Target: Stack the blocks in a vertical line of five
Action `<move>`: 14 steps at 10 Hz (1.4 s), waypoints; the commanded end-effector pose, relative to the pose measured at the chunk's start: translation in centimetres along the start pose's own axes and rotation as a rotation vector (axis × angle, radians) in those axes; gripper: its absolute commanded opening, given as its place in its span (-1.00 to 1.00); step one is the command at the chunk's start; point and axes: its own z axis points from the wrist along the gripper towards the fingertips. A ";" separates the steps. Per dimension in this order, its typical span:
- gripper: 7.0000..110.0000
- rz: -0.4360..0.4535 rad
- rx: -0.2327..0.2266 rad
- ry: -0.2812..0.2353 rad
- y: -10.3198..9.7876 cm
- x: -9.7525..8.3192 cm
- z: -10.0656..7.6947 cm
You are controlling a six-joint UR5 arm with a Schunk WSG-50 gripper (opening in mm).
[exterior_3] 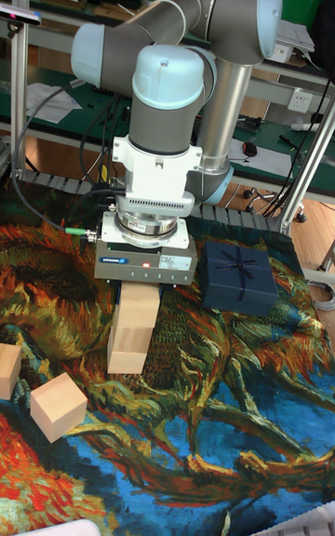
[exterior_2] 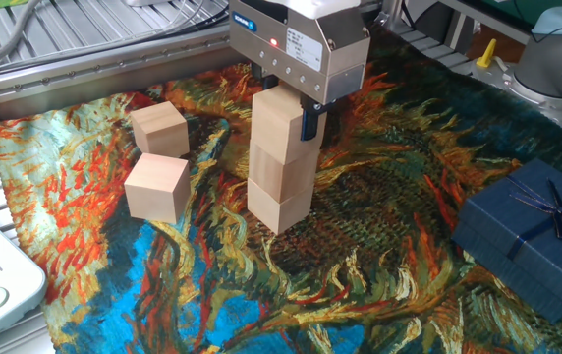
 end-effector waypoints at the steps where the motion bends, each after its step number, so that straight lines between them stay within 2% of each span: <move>1: -1.00 0.002 -0.019 -0.004 0.4 -0.1 -0.1; 14: -1.00 -0.004 -0.016 0.001 0.1 -0.1 0.0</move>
